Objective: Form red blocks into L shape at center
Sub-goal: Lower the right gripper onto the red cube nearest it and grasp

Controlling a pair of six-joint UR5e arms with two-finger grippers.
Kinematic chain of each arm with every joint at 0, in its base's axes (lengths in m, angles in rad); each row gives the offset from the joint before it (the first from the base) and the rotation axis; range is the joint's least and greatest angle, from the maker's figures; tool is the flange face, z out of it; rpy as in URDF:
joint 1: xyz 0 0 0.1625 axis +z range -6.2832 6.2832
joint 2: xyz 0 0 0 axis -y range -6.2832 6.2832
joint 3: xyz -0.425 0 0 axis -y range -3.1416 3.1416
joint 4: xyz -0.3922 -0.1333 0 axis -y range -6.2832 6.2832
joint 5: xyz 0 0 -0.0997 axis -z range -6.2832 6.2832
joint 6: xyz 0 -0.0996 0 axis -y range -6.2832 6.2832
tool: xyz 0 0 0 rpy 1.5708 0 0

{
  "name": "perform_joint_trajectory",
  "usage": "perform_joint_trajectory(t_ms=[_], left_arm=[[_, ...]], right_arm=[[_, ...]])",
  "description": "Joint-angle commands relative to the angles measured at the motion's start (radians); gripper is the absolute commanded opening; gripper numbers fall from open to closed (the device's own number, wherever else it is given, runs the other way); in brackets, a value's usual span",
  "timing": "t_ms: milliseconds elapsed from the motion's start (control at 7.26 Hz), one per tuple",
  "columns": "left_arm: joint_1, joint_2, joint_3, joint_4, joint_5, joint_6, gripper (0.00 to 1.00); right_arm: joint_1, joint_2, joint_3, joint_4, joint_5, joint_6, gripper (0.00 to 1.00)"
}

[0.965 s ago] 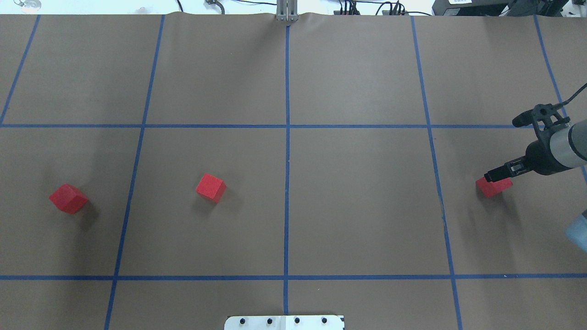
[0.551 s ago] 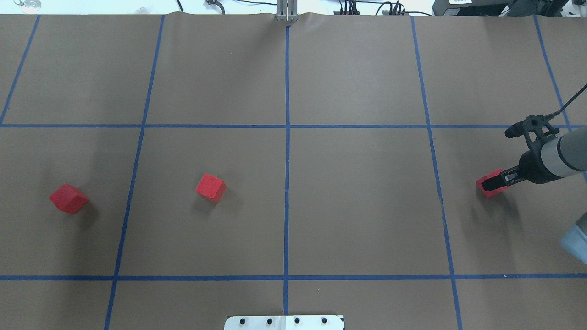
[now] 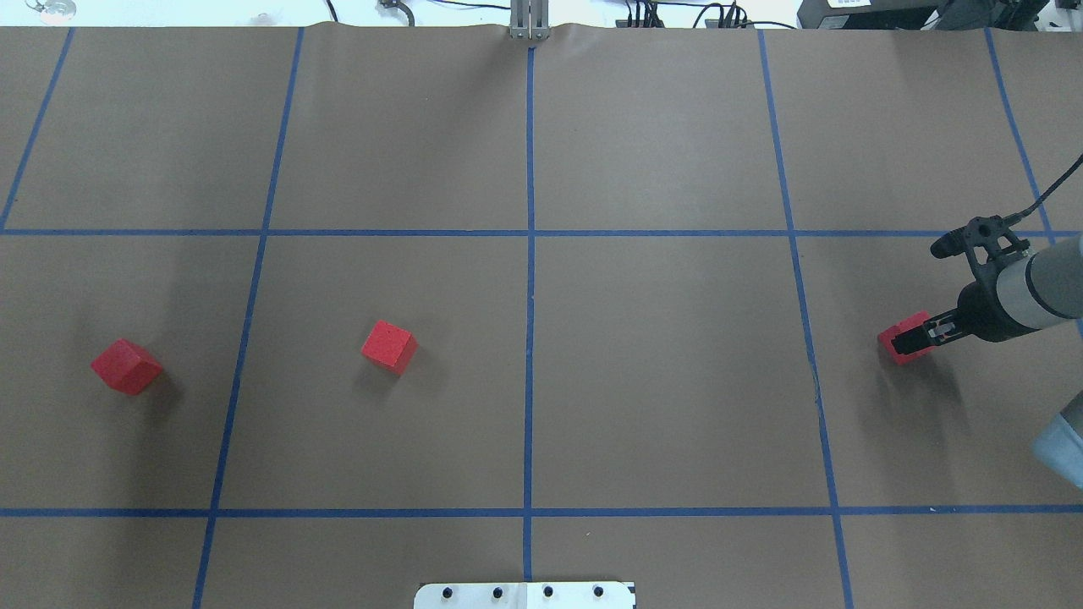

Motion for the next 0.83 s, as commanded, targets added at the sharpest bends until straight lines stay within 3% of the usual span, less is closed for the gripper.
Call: perform_joint_trajectory(t_ms=[0,138,276,413,689], left_arm=[[0.0,0.001,0.0,0.0,0.0,0.001,1.0],[0.0,0.001,0.0,0.0,0.0,0.001,1.0],[0.0,0.001,0.0,0.001,0.002,0.001,1.0],[0.0,0.001,0.0,0.0,0.002,0.001,1.0],[0.0,0.001,0.0,0.0,0.002,-0.001,1.0]], right_arm=[[0.0,0.006,-0.002,0.0,0.0,-0.003,0.77],[0.0,0.008,-0.002,0.0,0.0,-0.004,0.62],[0.0,0.01,-0.002,0.0,0.003,-0.003,0.38],[0.0,0.011,0.0,0.0,0.009,0.0,0.02],[0.0,0.045,0.039,-0.012,0.012,0.045,0.0]])
